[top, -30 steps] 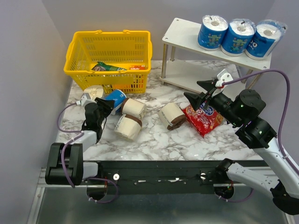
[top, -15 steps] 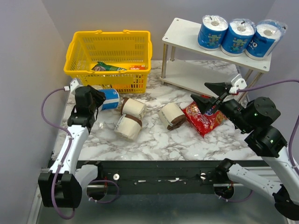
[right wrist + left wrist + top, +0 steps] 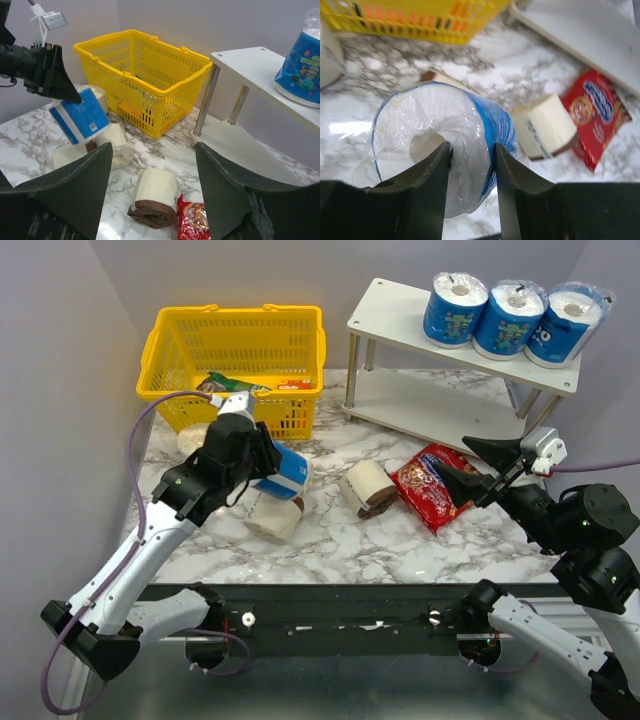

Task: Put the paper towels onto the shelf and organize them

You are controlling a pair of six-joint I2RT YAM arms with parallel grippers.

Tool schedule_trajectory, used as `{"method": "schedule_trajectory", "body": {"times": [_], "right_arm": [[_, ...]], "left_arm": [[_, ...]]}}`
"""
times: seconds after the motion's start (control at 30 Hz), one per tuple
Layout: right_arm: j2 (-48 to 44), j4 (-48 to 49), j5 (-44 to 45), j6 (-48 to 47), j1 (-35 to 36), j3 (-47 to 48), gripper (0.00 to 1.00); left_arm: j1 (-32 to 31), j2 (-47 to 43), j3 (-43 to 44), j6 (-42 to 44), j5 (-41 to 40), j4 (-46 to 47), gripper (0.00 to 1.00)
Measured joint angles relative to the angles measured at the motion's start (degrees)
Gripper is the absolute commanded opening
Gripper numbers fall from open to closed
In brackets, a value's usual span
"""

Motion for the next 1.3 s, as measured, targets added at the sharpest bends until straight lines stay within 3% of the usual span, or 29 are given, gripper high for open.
{"method": "schedule_trajectory", "body": {"times": [0.27,0.43,0.53,0.57,0.63,0.73,0.83,1.0,1.2,1.3], "right_arm": [[-0.7,-2.6,1.4,1.0,0.0,-0.6,0.76],[-0.7,-3.0,1.5,2.0,0.0,-0.7,0.76],[-0.7,-3.0,1.5,2.4,0.0,-1.0,0.76],[-0.7,-3.1,1.5,2.4,0.0,-1.1,0.76],[-0.7,-3.2,1.5,2.6,0.0,-1.5,0.76],[-0.6,-3.5,1.5,3.0,0.0,-1.6,0.76],[-0.5,-3.7,1.2,4.0,0.0,-1.5,0.75],[2.4,-3.8,-2.1,8.6,0.0,-0.9,0.72],[13.1,-5.4,-7.1,17.4,0.9,-1.0,0.70],[18.4,-5.6,-6.6,20.6,5.4,-3.4,0.70]], "left_arm": [[-19.2,6.5,-1.7,-4.7,-3.2,-2.7,0.18],[-26.4,15.0,-3.1,-7.4,-6.3,-0.5,0.21],[-27.6,17.6,-6.0,-8.6,-6.8,1.4,0.33],[-27.9,18.2,-6.8,-8.9,-7.0,1.7,0.51],[-28.2,18.8,-7.3,-9.3,-7.3,2.6,0.63],[-28.4,18.9,-7.3,-9.6,-7.2,4.8,0.97],[-28.7,17.8,-7.1,-9.3,-6.0,7.2,0.99],[-24.0,13.2,-2.4,-6.4,-1.8,8.1,0.99],[-4.5,8.4,1.6,-2.1,1.1,8.2,0.99],[5.3,7.5,1.7,0.0,1.1,5.7,0.99]]}}
